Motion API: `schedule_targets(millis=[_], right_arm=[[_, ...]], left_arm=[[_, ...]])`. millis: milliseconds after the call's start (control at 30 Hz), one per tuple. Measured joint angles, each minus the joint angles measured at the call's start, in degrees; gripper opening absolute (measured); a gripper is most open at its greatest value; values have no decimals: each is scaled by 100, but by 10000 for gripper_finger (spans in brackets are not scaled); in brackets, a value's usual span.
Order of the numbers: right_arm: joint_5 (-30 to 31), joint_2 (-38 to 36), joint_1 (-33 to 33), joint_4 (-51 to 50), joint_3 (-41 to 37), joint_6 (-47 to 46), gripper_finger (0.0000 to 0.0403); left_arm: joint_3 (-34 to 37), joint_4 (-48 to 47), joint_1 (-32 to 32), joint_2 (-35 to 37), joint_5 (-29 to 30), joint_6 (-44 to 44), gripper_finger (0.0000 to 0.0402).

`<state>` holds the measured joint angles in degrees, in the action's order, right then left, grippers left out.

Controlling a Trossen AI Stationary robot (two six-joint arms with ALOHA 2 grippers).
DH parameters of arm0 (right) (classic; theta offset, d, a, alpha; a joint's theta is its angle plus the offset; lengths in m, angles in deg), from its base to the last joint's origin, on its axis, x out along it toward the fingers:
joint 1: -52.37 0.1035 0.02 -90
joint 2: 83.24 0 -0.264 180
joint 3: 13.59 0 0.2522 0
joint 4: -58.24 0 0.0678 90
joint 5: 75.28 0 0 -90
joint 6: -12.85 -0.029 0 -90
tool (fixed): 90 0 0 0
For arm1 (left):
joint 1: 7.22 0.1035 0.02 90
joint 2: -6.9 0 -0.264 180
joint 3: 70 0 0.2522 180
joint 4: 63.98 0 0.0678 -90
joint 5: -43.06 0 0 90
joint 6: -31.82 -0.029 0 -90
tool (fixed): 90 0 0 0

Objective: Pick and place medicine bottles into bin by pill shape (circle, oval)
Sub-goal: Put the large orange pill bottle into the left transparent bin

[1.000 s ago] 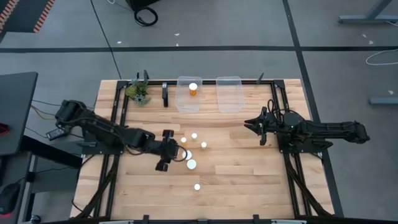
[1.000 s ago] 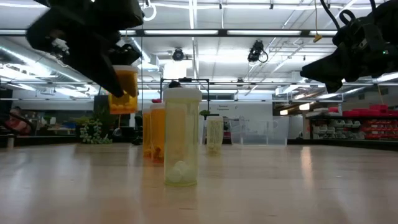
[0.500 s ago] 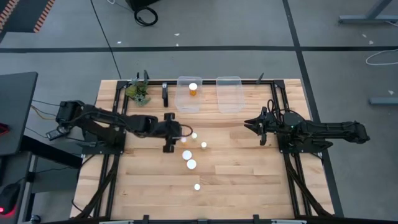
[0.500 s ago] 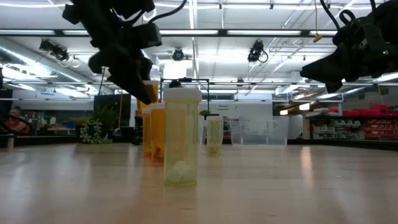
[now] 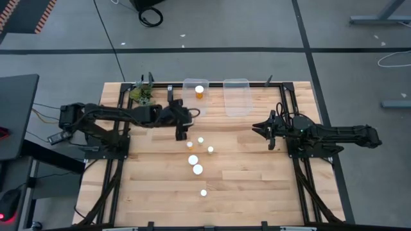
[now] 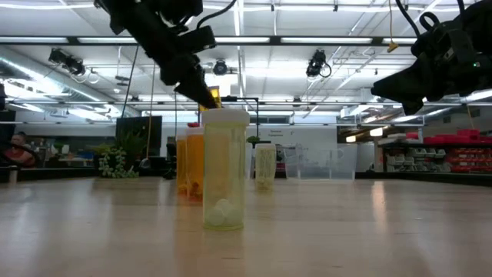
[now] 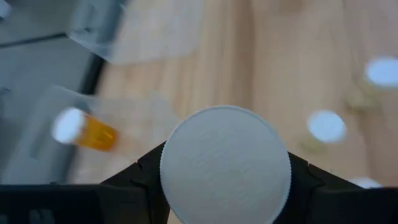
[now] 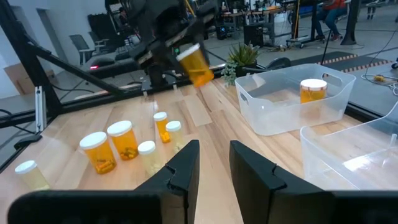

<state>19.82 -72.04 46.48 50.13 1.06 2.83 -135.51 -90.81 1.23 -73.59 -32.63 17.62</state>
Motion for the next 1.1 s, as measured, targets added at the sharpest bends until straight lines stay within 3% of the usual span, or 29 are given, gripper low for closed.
schedule_targets(millis=[633, 1100], right_arm=[[0, 0, 2, 0, 0, 0, 95], [0, 2, 0, 0, 0, 0, 95]], left_arm=[[-357, 1096, 1605, -175, -299, -297, 208], [-354, 1767, 2082, -1281, -507, 10, 207]])
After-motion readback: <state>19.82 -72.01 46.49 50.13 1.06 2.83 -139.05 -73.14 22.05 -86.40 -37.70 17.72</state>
